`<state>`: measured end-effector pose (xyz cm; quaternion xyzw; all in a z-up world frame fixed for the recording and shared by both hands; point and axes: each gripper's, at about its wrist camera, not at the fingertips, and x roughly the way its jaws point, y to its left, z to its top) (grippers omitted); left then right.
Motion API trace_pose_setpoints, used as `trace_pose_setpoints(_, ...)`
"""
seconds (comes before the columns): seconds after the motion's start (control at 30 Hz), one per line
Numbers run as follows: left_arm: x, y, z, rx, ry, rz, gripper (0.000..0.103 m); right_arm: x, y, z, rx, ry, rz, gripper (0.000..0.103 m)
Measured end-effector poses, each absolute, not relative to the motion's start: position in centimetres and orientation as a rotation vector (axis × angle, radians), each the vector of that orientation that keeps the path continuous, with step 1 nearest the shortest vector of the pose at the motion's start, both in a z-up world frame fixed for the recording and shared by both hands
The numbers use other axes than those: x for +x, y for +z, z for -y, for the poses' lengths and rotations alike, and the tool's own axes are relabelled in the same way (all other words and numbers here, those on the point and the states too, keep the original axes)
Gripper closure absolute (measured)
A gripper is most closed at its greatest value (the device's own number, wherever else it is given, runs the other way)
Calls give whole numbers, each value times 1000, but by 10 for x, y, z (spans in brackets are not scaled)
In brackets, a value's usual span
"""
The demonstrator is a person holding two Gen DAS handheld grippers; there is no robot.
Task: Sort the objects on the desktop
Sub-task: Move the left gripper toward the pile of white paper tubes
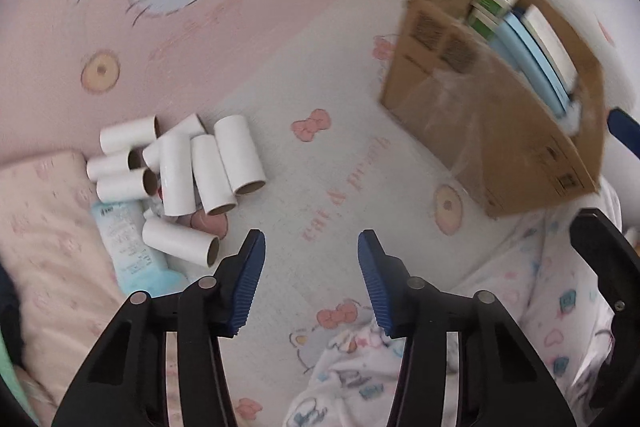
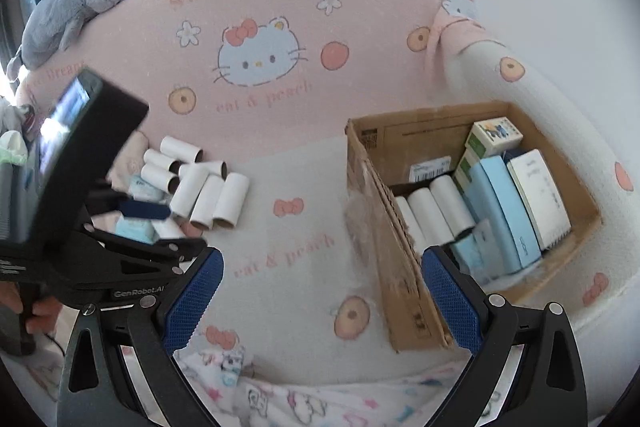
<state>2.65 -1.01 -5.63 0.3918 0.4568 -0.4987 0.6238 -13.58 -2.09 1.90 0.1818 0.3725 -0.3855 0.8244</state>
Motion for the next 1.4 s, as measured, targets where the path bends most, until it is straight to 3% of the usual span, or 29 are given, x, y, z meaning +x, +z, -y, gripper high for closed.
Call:
trace_pose_setpoints(0.23,72,-75,-4,683,-1110,-1011,65,-105,-1,21,381,-674,-685,4)
trace_pose_setpoints(0.33,81,-81,-8,657,-1118,-921,65,-98,-6,21,422,-618,-600,4)
trace_pose_setpoints(0.6,130,-99,-11,487,-1070,-1072,65,-60,-25,46,426,-558,-589,4)
trace_pose_setpoints(0.9,179,-88,-1,393,-988,-1006,65,-5,-35,116,518,-505,-575,4)
trace_pose_setpoints(1.17,206,-122,-10,309,-937,-1216,65,0,-93,127,785,-552,-464,4)
trace_pose_setpoints(1.4,246,-168,-54,124,-701,-1424,63,36,-160,96,687,-456,-776,4)
